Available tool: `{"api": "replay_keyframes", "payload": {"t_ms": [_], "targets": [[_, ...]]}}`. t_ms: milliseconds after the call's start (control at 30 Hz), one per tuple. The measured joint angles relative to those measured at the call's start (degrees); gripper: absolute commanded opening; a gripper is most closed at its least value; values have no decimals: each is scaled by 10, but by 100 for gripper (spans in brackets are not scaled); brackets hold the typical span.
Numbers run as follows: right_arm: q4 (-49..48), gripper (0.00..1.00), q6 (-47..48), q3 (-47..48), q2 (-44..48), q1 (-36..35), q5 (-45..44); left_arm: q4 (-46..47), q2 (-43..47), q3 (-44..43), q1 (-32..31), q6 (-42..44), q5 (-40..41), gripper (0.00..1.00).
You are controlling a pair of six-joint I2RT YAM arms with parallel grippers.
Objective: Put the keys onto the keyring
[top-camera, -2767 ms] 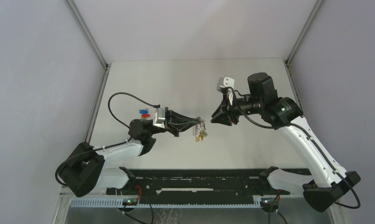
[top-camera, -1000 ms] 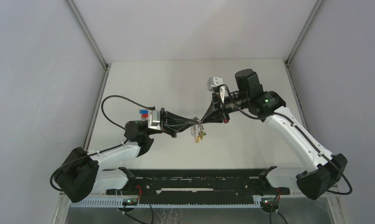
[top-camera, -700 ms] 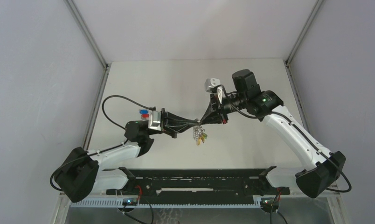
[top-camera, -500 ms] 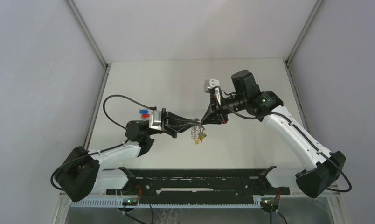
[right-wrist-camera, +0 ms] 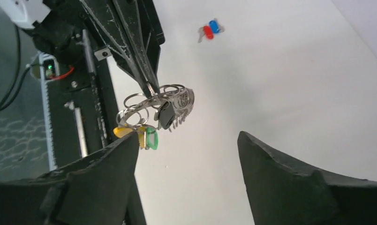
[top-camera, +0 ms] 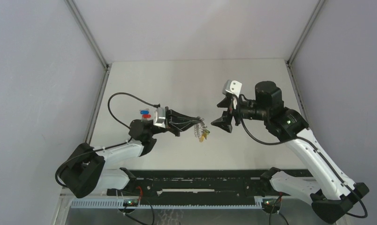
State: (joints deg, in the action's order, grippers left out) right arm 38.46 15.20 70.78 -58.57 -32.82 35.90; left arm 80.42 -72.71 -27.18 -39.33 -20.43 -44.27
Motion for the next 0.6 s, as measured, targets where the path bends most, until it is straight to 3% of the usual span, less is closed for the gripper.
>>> {"api": "replay_keyframes", "payload": {"t_ms": [33, 67, 300, 600], "targets": [[-14, 98, -5, -13, 13, 0, -4, -2, 0, 0, 2, 0, 4, 0], [-28, 100, -11, -26, 24, 0, -7, -7, 1, 0, 4, 1, 7, 0], [-127, 100, -47, -110, 42, -9, -25, -85, 25, 1, 7, 21, 51, 0], [-207, 98, -81, -154, 50, -37, -116, -213, 57, 0, 7, 61, 146, 0]]}}
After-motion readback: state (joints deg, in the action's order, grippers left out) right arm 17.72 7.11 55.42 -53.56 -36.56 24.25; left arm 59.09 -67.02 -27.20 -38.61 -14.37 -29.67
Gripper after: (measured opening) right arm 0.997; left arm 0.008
